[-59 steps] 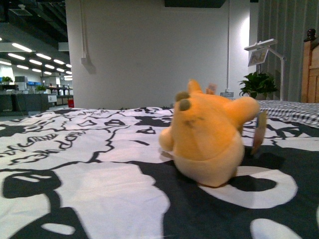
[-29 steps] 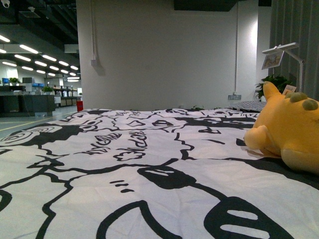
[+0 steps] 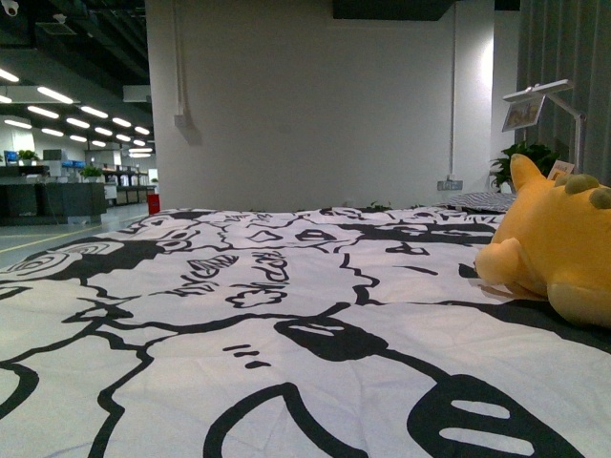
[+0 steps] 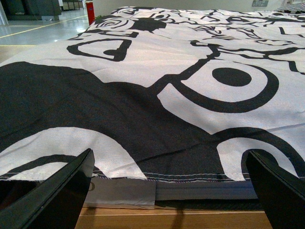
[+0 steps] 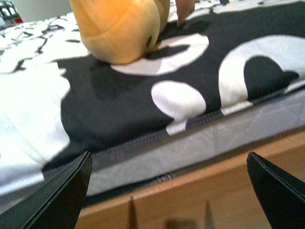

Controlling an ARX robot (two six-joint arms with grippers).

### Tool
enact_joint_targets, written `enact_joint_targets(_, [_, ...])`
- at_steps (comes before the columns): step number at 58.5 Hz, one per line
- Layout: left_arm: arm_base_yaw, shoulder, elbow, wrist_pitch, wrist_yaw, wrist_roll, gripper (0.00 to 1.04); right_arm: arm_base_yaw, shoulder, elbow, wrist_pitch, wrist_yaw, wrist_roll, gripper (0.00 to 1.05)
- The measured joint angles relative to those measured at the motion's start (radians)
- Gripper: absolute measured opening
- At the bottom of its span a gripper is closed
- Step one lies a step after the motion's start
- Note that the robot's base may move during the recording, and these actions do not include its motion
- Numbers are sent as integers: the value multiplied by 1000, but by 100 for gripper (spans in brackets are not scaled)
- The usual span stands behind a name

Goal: Put away toys

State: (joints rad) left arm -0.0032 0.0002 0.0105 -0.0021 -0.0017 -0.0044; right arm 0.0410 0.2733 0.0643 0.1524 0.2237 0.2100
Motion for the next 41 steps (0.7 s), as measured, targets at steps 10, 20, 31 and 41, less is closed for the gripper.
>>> enact_joint_targets(10, [0, 0, 0, 0, 0, 0, 98, 12, 279, 116, 264, 8, -8, 98])
enact_joint_targets(20, [0, 0, 0, 0, 0, 0, 98, 63, 528, 240, 471, 64, -59, 98])
enact_joint_targets(31, [0, 0, 0, 0, 0, 0, 98, 131, 775, 383, 610, 132, -137, 98])
enact_joint_targets(41, [0, 0, 0, 0, 0, 0, 98, 172, 938, 502, 663, 188, -246, 98])
